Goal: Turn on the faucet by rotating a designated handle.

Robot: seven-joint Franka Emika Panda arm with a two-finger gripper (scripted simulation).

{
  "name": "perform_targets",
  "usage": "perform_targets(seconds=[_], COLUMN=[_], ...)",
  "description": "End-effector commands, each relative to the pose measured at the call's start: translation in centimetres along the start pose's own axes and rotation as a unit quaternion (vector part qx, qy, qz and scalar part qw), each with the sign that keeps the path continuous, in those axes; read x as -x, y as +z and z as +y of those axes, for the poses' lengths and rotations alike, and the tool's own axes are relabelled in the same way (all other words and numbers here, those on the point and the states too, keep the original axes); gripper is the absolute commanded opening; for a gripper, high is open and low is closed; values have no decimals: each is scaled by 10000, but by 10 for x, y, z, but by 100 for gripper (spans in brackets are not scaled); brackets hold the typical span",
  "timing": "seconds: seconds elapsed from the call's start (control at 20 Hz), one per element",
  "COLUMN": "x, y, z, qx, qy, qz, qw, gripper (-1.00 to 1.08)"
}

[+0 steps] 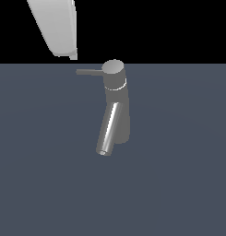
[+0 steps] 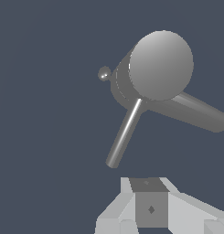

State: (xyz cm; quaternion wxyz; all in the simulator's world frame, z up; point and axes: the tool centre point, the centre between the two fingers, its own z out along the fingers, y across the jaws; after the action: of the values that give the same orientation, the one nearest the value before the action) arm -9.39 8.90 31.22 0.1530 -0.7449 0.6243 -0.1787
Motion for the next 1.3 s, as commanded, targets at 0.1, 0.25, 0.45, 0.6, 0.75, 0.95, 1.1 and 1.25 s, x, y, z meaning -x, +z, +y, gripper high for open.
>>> perform_targets(seconds=[0.1, 0.25, 0.45, 0.6, 0.75, 0.95, 1.1, 1.25], x=[-3, -6, -10, -14, -17, -22, -24, -27], y=[12, 19, 28, 34, 39, 44, 47, 50], z=[-12, -19, -27, -33, -38, -44, -47, -49], qx=[-126, -197, -283, -343, -393, -445, -475, -497], qy=[413, 658, 964, 1178, 1365, 1562, 1676, 1763], qz=[132, 217, 327, 407, 480, 561, 610, 648], qw=[9990, 9974, 9944, 9916, 9887, 9851, 9828, 9809], gripper=[-100, -100, -100, -100, -100, -100, -100, -100])
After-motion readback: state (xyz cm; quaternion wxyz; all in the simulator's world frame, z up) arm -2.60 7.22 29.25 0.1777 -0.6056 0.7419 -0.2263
